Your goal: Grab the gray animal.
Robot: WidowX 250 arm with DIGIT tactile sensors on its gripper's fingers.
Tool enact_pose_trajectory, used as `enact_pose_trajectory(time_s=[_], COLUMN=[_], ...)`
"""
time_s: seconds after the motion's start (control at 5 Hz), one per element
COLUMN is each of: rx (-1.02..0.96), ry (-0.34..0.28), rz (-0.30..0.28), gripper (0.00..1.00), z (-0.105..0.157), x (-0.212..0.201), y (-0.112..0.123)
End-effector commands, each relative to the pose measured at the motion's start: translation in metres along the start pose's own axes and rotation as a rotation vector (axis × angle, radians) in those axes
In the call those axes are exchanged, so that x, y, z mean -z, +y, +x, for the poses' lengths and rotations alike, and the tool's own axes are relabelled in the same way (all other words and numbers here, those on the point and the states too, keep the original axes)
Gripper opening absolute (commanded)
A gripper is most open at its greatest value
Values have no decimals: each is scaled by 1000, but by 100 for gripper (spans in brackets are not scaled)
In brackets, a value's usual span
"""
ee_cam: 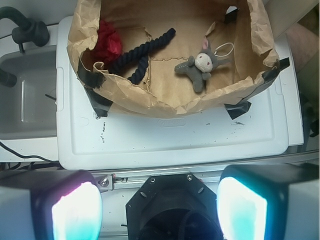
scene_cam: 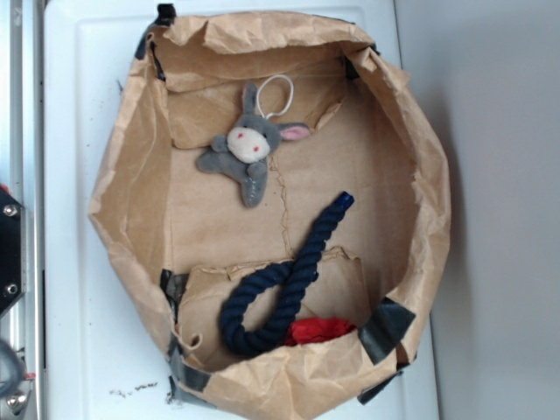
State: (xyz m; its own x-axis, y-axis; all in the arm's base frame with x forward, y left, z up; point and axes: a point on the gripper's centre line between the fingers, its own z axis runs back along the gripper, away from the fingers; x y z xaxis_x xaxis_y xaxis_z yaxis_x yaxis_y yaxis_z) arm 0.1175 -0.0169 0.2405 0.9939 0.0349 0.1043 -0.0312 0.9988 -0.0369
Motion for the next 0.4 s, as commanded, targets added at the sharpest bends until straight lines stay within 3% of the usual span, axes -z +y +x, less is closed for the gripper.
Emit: enact_pose_trajectory(time_s=[0.0, 0.2], rx=[0, -2], ry=[0, -49], rz=[0, 18], gripper=[100, 100], z=[0, 49], x=[0, 13], y=[0, 10])
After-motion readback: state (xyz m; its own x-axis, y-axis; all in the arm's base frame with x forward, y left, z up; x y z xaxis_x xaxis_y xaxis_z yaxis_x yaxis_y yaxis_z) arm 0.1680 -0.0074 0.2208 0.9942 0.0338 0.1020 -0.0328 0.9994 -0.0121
